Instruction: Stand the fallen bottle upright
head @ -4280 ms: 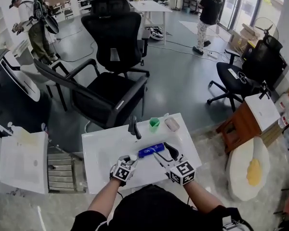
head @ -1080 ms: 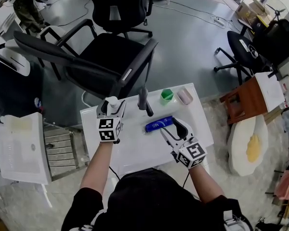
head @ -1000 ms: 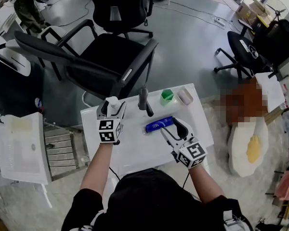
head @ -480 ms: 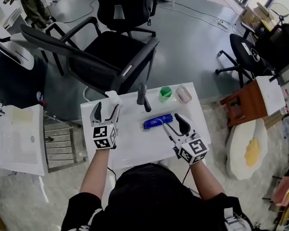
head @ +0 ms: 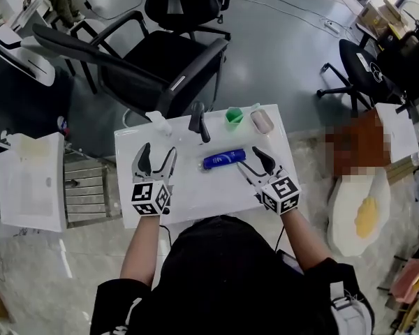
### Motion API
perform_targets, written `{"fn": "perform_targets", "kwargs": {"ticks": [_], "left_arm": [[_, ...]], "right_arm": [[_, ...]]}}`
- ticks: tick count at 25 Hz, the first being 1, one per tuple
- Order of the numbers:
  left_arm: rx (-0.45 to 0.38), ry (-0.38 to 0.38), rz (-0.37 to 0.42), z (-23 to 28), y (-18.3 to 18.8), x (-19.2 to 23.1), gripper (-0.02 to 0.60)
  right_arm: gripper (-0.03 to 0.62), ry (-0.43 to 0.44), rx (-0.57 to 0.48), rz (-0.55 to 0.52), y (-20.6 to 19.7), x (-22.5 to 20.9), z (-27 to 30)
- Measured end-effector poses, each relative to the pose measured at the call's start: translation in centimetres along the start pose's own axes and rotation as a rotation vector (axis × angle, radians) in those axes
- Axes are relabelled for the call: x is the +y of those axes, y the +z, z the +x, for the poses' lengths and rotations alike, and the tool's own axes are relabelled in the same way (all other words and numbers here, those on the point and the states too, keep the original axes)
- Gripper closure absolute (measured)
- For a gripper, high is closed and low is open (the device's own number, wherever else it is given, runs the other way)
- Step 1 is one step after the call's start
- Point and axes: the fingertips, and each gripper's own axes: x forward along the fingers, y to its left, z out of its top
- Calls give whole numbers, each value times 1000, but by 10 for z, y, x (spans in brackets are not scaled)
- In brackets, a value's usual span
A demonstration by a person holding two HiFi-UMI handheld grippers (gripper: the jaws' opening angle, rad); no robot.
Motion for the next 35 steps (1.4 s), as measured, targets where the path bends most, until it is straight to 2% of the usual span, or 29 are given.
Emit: {"fn": "perform_targets", "kwargs": {"ticks": [4,8,14,17,19,23,28,35], "left_arm": [[21,-91,32,-3,-10,-38,238],[77,-176,86,2,-33,-73,238],[206,-323,271,25,-80,-135,241],[265,-392,318,35,-101,-160,241],[301,-426,348,41,-114,-171,241],[406,-479,478,56,-140,-186,241],[545,-553,595,74,-175,-204,241],[690,-631,737,100,-217,-212,241]], "right_arm": [[327,18,36,1,-13,-8,-2],[327,23,22,22,-14,-14,-12],[327,-26,-12,88,-16,-41,-41],[327,-60,-29,110,-18,-55,-56],[327,-81,-49,123,-18,-63,-65],[329,-131,-90,175,-20,-80,-85],[335,-175,-122,224,-24,-91,-108],[341,-248,-127,263,-33,-103,-142]]}}
